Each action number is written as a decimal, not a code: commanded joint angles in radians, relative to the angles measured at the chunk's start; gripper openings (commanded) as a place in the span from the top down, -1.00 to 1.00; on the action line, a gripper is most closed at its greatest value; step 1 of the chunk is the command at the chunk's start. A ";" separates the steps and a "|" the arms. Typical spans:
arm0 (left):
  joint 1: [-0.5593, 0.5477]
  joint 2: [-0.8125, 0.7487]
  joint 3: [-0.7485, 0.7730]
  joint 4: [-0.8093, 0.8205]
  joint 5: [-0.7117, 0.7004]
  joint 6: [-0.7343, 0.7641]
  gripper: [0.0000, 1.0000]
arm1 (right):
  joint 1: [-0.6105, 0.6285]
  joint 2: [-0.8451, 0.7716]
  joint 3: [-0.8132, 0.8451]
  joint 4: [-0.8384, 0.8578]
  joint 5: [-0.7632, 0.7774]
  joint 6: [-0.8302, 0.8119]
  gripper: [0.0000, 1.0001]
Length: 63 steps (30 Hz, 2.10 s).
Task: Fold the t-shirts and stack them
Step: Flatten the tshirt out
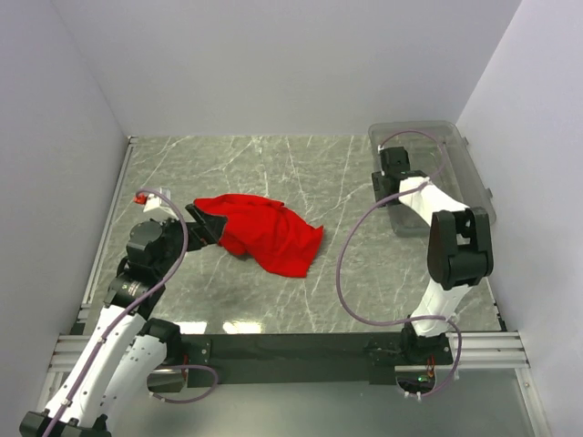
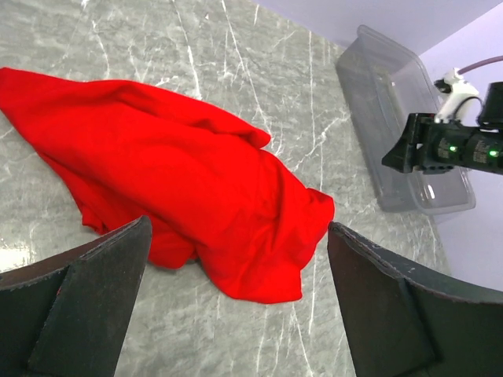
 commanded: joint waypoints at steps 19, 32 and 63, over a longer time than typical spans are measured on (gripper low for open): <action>-0.004 0.102 -0.030 -0.069 -0.078 -0.146 -0.99 | 0.220 -0.353 -0.064 -0.283 -1.136 -0.760 -0.69; -0.004 0.266 -0.165 0.087 -0.040 -0.425 -0.49 | 0.471 -0.313 -0.182 -0.094 -0.952 -0.493 -0.45; -0.005 0.647 -0.126 0.341 -0.077 -0.474 0.85 | 0.524 -0.325 -0.313 0.001 -0.831 -0.439 -0.44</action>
